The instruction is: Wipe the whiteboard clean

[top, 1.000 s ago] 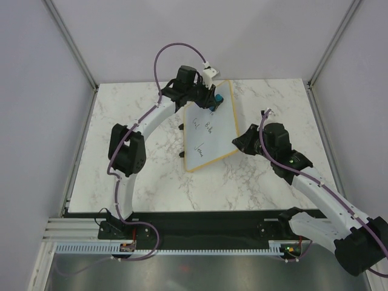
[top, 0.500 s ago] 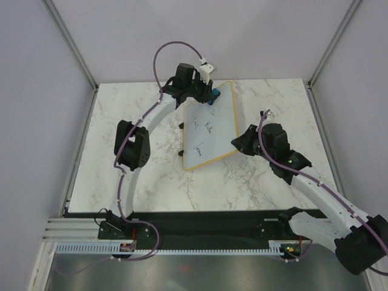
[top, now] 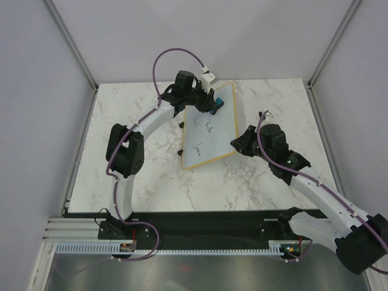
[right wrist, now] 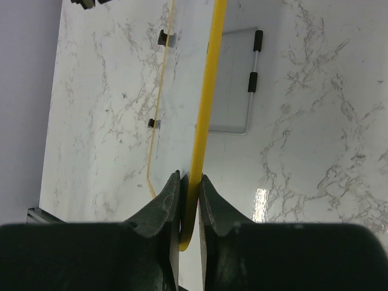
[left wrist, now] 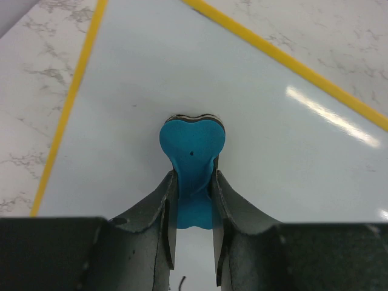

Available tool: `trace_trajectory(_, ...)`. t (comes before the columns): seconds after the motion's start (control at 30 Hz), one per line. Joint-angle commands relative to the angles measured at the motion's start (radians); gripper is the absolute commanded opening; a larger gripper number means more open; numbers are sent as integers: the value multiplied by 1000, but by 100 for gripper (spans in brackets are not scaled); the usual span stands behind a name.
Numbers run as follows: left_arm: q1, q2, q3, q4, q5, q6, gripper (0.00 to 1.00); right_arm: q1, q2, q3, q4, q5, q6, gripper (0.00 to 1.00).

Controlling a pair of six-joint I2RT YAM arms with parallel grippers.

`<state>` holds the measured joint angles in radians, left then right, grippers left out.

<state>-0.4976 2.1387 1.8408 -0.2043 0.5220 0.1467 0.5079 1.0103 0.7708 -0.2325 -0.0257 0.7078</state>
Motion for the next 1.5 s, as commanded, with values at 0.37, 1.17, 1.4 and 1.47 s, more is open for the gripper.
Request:
trace_trajectory(0.37, -38, -25, -31, -89, 184, -90, 2, 27, 10, 21, 42, -17, -50, 0)
trace_trajectory(1.17, -14, -123, -199, -121, 29, 13, 2, 32, -36, -24, 51, -5, -60, 0)
trace_trajectory(1.4, -119, -269, -322, -93, 69, 2, 2, 32, -56, -33, 50, 0, -57, 0)
trace_trajectory(1.47, -131, -284, -340, -93, 81, -2, 2, 32, -50, -34, 50, -2, -57, 0)
